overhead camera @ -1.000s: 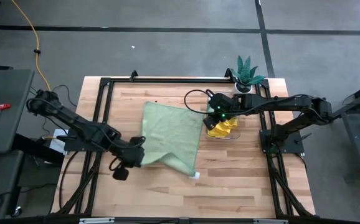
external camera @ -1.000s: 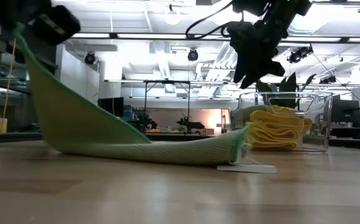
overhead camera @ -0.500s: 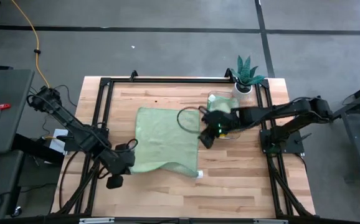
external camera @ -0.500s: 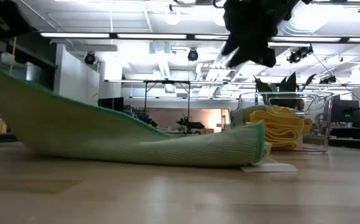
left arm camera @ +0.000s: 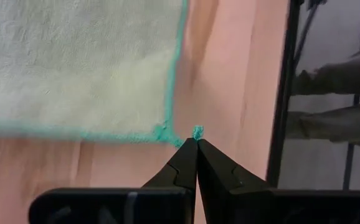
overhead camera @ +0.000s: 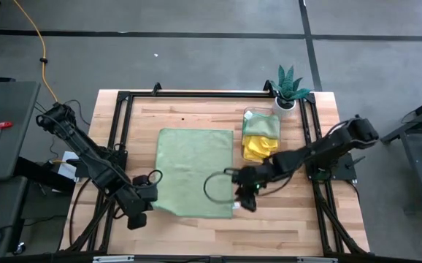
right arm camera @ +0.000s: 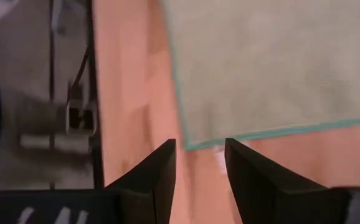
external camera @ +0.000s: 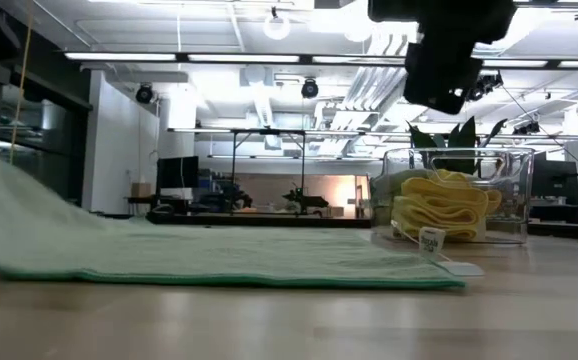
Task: Fold microfiber towels
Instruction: Fold the green microfiber towel
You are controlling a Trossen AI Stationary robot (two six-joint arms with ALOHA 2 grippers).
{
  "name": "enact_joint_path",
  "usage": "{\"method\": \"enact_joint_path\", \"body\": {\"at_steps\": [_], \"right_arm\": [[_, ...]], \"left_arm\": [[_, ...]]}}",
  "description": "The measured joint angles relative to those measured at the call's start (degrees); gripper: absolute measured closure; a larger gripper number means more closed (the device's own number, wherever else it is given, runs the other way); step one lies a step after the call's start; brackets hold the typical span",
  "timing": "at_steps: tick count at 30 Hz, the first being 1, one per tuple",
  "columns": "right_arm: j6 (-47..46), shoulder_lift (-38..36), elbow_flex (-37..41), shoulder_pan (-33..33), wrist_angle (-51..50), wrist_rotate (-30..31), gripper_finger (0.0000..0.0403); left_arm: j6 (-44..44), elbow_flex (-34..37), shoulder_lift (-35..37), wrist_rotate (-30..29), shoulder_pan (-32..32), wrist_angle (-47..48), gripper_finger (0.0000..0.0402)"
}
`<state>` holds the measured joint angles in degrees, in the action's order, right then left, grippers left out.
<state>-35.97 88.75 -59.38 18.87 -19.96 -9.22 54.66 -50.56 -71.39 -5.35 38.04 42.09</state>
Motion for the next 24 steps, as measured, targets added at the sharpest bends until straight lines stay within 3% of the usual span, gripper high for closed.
{"method": "enact_joint_path", "body": {"at_steps": [5, 13, 18, 24], "right_arm": [[8.7, 6.9, -4.5, 4.9, -0.8, -2.4, 0.0274], [20.1, 19.8, -14.5, 10.3, -4.5, 2.5, 0.0274], [21.7, 24.7, -19.2, 10.8, -10.1, 8.3, 0.0274], [23.4, 26.8, -20.1, 10.4, -12.2, 8.7, 0.0274]], "left_arm": [[0.7, 0.1, 0.2, 0.7, 0.0, 0.1, 0.0401], [0.7, 0.1, 0.3, 3.0, 0.0, 0.9, 0.0401], [0.8, 0.1, 0.3, 2.9, -0.1, 1.3, 0.0401], [0.8, 0.1, 0.2, 2.7, -0.2, 1.4, 0.0401]]}}
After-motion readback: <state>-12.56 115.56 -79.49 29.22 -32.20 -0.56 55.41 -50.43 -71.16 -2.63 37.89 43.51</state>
